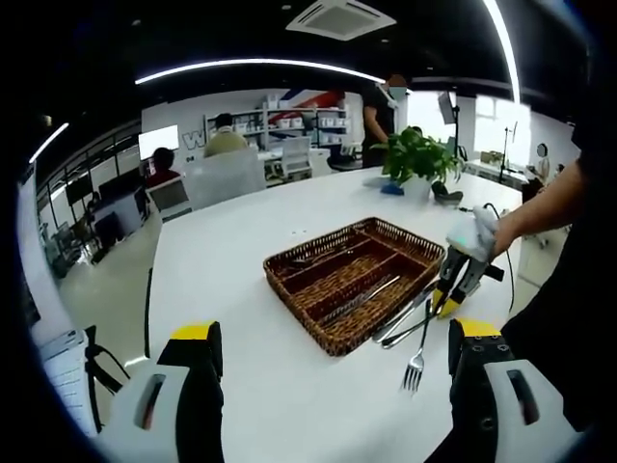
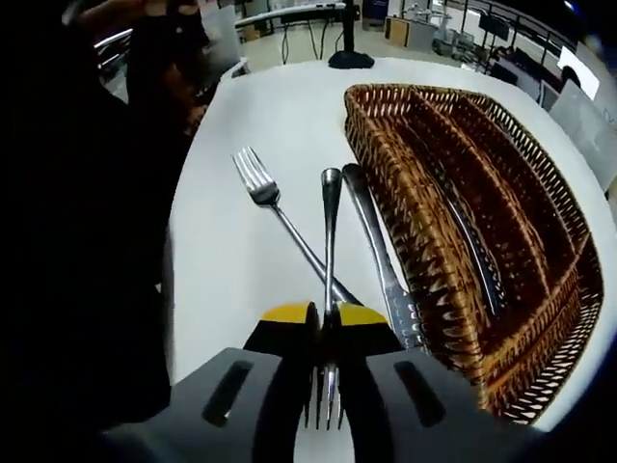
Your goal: Arrange the knives, forks, and spoons in their matching storage slots by inserting each utensil handle-first until every utensil is classified and aligned in the correct compartment
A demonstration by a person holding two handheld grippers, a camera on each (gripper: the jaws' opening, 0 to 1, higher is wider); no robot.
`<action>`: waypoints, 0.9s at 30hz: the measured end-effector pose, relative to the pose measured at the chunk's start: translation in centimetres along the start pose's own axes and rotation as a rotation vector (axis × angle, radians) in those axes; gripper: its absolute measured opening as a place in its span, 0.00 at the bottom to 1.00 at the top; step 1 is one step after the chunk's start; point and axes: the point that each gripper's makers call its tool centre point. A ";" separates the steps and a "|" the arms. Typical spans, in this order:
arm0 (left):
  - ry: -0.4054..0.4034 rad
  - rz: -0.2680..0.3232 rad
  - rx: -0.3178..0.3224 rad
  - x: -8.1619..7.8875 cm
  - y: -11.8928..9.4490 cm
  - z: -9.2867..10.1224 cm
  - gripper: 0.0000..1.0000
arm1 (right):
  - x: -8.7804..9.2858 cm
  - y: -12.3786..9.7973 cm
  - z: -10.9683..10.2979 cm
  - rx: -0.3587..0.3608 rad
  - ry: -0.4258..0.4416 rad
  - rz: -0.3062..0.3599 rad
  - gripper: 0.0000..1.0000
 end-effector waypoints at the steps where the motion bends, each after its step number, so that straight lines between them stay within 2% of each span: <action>1: 0.001 -0.002 0.000 0.0 0.0 0.1 0.99 | -0.1 0.1 0.1 0.002 -0.011 0.002 0.06; 6: 0.006 0.004 -0.006 -0.4 -0.4 -0.3 0.99 | -0.2 0.4 -0.2 0.008 -0.008 -0.006 0.10; 8: 0.009 -0.003 -0.010 -0.2 -0.5 -0.6 0.99 | -0.4 0.5 -0.1 0.022 0.061 -0.004 0.09; 12: 0.012 0.009 -0.012 -0.3 -0.6 -0.9 0.99 | -0.3 0.6 0.4 0.076 0.024 -0.011 0.04; 14: 0.012 0.011 -0.015 -0.1 -0.7 -1.5 0.99 | -0.3 0.7 0.3 0.077 0.012 -0.017 0.03; 16: 0.012 0.014 -0.017 0.3 -0.8 -2.0 0.99 | -0.6 0.7 0.4 0.113 -0.098 -0.010 0.02; 17: 0.011 0.014 -0.019 0.4 -0.9 -2.0 0.99 | -0.5 0.7 0.3 0.120 -0.106 -0.007 0.02; 19: 0.010 0.012 -0.020 0.5 -0.9 -2.1 0.99 | -0.3 0.6 0.3 0.118 -0.047 -0.005 0.02; 27: 0.012 0.039 -0.031 -0.4 -0.9 -1.4 0.99 | -0.2 0.5 0.2 0.133 -0.082 0.011 0.00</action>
Point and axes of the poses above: the point that each gripper's makers call its tool centre point, and the gripper's own axes: y roughly forward along the fingers, z roughly to its right, x roughly out of its underside, and after that the axes turned 1 degree about x, right-handed
